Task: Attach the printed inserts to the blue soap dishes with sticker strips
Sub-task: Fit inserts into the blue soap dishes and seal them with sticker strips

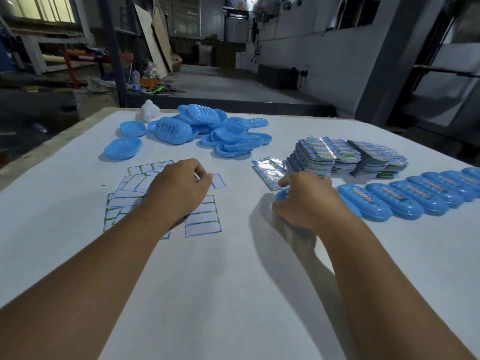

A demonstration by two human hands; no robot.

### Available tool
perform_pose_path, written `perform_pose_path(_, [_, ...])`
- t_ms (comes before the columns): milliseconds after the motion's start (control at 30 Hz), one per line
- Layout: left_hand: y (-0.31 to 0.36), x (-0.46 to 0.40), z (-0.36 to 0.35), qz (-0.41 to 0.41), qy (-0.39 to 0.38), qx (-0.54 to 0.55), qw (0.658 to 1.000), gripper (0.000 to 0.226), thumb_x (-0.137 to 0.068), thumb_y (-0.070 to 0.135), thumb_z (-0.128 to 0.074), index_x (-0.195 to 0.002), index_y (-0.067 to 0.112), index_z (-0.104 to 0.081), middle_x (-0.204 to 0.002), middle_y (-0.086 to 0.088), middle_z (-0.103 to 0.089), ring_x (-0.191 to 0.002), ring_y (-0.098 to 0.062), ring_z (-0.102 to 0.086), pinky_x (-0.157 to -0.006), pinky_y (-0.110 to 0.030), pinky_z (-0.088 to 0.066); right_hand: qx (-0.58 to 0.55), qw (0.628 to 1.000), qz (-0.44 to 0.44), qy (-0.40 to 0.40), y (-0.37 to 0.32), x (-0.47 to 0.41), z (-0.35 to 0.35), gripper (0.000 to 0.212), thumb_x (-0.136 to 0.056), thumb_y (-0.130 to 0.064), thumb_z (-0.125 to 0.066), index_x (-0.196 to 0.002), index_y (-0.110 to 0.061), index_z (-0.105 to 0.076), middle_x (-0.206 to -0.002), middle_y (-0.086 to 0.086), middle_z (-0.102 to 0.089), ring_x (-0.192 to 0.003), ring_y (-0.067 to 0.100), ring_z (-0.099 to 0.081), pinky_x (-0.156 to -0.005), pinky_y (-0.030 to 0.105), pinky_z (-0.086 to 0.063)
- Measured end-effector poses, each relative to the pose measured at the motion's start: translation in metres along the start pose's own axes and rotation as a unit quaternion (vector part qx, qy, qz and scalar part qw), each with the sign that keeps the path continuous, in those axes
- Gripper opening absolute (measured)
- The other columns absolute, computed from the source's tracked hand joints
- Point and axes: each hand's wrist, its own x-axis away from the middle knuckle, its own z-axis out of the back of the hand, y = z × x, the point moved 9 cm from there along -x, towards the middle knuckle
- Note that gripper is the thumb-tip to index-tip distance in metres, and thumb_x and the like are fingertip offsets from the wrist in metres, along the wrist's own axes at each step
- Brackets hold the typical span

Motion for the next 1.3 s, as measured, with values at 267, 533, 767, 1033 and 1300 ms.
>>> perform_pose_path(267, [-0.001,-0.001,-0.002,0.003,-0.007,-0.006,1.0,0.018,-0.094,0.048,-0.058,-0.089,0.031,-0.061,-0.08,0.013,-0.06,-0.073,-0.006,-0.054,-0.061,-0.029,-0.04,-0.019,0.999,-0.02,0.016,0.026,-0.011,0.01,0.064,-0.082,-0.008,-0.053,-0.14,-0.035,-0.054,-0.133,0.009,-0.056,-0.126,0.039,-0.042,-0.099,0.043,-0.045])
perform_pose_path(533, [0.004,0.003,0.003,0.004,0.004,-0.017,1.0,0.017,-0.093,0.045,-0.058,-0.087,0.03,-0.063,-0.084,0.009,-0.063,-0.08,-0.013,-0.059,-0.071,-0.031,-0.048,-0.07,0.996,0.031,0.043,0.006,-0.015,0.002,0.058,-0.079,-0.006,-0.062,-0.131,-0.031,-0.062,-0.129,0.003,-0.063,-0.125,0.034,-0.051,-0.102,0.039,-0.045])
perform_pose_path(767, [0.047,-0.034,-0.007,-0.055,0.032,-0.114,0.991,0.024,-0.098,0.033,-0.053,-0.113,0.023,-0.068,-0.113,0.001,-0.064,-0.101,-0.02,-0.059,-0.081,-0.035,-0.049,-0.121,0.981,0.115,0.103,-0.031,-0.014,-0.005,0.032,-0.089,-0.012,-0.061,-0.115,-0.027,-0.072,-0.112,-0.003,-0.069,-0.112,0.027,-0.058,-0.095,0.033,-0.045])
perform_pose_path(1033, [0.054,-0.083,-0.052,-0.044,-0.051,-0.25,0.966,0.043,-0.101,0.04,-0.045,-0.139,0.021,-0.045,-0.143,-0.011,-0.042,-0.13,-0.031,-0.04,-0.103,-0.046,-0.04,-0.169,0.967,0.146,0.127,-0.036,-0.013,-0.001,0.027,-0.091,-0.015,-0.062,-0.114,-0.025,-0.071,-0.108,-0.003,-0.068,-0.104,0.024,-0.059,-0.094,0.035,-0.044])
perform_pose_path(1300, [0.054,-0.086,-0.06,-0.072,-0.035,-0.219,0.972,0.029,-0.103,0.035,-0.047,-0.127,0.02,-0.047,-0.128,-0.009,-0.051,-0.116,-0.027,-0.05,-0.096,-0.044,-0.05,-0.212,0.959,0.141,0.126,-0.035,-0.013,-0.002,0.026,-0.091,-0.021,-0.065,-0.116,-0.023,-0.07,-0.105,-0.003,-0.065,-0.101,0.021,-0.059,-0.091,0.032,-0.044])
